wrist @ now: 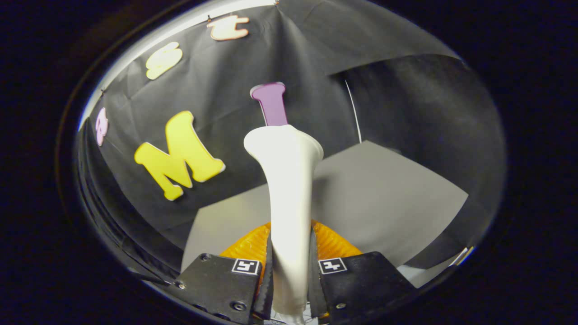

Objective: Iron the clothes twice with a garment steamer, once on the left side and once on the right side.

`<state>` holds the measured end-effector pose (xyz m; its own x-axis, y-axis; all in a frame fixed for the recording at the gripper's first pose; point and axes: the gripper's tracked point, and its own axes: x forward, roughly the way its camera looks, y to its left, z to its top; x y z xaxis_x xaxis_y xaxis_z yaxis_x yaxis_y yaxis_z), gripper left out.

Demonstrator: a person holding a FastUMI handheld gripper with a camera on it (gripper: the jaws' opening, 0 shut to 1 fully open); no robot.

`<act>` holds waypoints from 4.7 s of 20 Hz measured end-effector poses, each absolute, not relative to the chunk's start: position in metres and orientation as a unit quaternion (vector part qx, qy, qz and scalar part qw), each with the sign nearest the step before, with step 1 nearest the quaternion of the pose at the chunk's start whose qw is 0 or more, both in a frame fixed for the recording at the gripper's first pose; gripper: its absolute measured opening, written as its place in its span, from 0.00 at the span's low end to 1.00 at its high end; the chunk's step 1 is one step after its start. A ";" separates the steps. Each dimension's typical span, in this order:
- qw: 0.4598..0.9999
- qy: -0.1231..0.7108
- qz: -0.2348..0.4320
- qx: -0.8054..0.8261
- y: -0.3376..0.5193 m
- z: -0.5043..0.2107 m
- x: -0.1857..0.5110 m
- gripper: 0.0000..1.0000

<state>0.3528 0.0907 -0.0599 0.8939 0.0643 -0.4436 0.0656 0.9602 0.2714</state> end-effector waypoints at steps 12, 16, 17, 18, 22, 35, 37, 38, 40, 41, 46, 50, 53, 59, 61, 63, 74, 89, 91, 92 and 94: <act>0.991 0.039 0.055 0.120 0.200 0.069 0.215 0.34; 0.993 -0.006 0.072 0.093 0.255 0.088 0.171 0.34; 0.993 -0.016 0.077 0.087 0.270 0.091 0.161 0.34; 0.993 -0.025 0.081 0.081 0.286 0.096 0.149 0.34; 0.992 -0.065 0.090 0.062 0.343 0.112 0.113 0.34; 0.983 -0.118 0.142 0.006 0.477 0.160 0.122 0.34; 0.983 -0.113 0.147 0.002 0.487 0.160 0.137 0.34; 0.983 -0.109 0.147 0.000 0.489 0.158 0.146 0.34; 0.984 -0.104 0.147 0.002 0.493 0.158 0.161 0.34; 0.984 -0.100 0.147 0.001 0.494 0.157 0.168 0.34; 0.984 -0.086 0.157 -0.009 0.495 0.138 0.188 0.34; 0.984 -0.066 0.164 -0.012 0.490 0.114 0.192 0.34; 0.983 -0.059 0.173 -0.021 0.489 0.100 0.188 0.34; 0.982 -0.022 0.185 -0.039 0.487 0.058 0.184 0.34; 0.982 -0.017 0.185 -0.043 0.484 0.048 0.181 0.34; 0.982 -0.011 0.184 -0.047 0.482 0.037 0.178 0.34; 0.979 0.061 0.184 -0.070 0.476 -0.052 0.154 0.34; 0.970 0.154 0.169 -0.087 0.452 -0.155 0.131 0.34; 0.968 0.167 0.168 -0.090 0.449 -0.168 0.127 0.34; 0.966 0.173 0.167 -0.092 0.449 -0.174 0.126 0.34; 0.964 0.183 0.166 -0.096 0.447 -0.185 0.122 0.34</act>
